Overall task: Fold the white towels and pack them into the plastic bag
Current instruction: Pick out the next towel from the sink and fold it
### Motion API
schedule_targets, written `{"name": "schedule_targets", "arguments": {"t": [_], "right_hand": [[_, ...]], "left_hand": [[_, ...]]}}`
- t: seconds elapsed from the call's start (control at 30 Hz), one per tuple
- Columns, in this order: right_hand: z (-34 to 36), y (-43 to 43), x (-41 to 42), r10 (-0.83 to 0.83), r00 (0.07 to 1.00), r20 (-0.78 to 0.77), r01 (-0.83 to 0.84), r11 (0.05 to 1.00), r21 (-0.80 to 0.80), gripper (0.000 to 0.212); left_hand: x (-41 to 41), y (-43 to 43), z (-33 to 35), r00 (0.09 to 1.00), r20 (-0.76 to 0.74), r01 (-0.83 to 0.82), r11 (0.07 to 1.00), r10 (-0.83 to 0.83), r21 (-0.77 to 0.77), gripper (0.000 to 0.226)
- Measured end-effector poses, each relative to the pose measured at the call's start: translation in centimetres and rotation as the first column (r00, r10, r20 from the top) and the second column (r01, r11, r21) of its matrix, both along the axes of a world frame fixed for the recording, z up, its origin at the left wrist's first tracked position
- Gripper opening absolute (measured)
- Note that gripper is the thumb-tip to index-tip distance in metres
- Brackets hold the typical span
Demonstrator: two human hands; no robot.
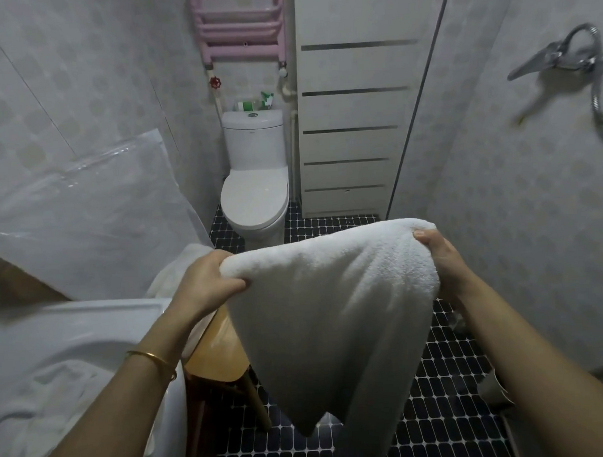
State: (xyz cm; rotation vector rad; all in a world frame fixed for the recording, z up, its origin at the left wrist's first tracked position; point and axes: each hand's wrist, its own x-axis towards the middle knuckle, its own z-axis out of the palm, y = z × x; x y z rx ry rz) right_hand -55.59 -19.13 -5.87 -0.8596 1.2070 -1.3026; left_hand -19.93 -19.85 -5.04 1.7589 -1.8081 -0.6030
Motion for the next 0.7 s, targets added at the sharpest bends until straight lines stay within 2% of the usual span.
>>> {"name": "schedule_targets", "arguments": {"t": [0.07,0.17,0.23,0.3,0.33,0.43,0.5,0.57,0.63,0.7], "right_hand": [[-0.6,0.1,-0.8,-0.008,1.0,0.016,0.007,0.999,0.033,0.024],[-1.3,0.1,-1.4,-0.013,1.0,0.017,0.011,0.996,0.088,0.026],[-1.9,-0.3,-1.5,-0.036,0.999,0.033,0.031,0.99,0.135,0.028],[-2.6,-1.0,-1.8,-0.043,0.997,0.057,0.031,0.98,0.198,0.029],[-3.0,-1.3,-1.9,-0.028,0.998,0.051,0.016,0.971,0.238,0.03],[-4.6,-1.5,-2.5,0.072,0.997,0.026,-0.076,0.905,0.419,0.044],[-6.1,-0.9,-3.0,0.135,0.983,0.122,-0.18,0.828,0.531,0.057],[-7.5,0.2,-2.8,0.219,0.94,0.261,-0.332,0.757,0.563,0.065],[-8.0,1.3,-1.9,0.318,0.892,0.322,-0.448,0.718,0.533,0.063],[-7.7,1.6,-0.7,0.347,0.889,0.297,-0.453,0.755,0.475,0.046]], "left_hand": [[-0.1,0.1,0.1,0.987,-0.153,-0.049,0.998,0.043,-0.041,0.031],[-1.0,0.3,0.1,0.845,-0.529,-0.051,0.997,0.077,0.063,0.023],[-1.7,0.2,0.5,0.838,-0.54,-0.057,0.997,0.079,0.058,0.023],[-2.2,0.1,1.0,0.878,-0.475,-0.061,0.998,0.056,0.007,0.045],[-2.5,-0.1,1.4,0.872,-0.487,-0.068,0.998,0.055,-0.009,0.046],[-3.8,-0.7,2.3,0.753,-0.651,-0.085,0.995,0.1,0.054,0.017],[-4.8,-1.2,3.1,0.643,-0.74,-0.086,0.979,0.197,0.187,0.018],[-5.5,-1.7,3.6,0.505,-0.809,-0.037,0.944,0.3,0.327,0.021],[-5.6,-2.1,3.7,0.434,-0.832,0.019,0.92,0.346,0.392,0.025],[-5.2,-2.4,3.3,0.424,-0.826,0.023,0.907,0.372,0.42,0.025]]}}
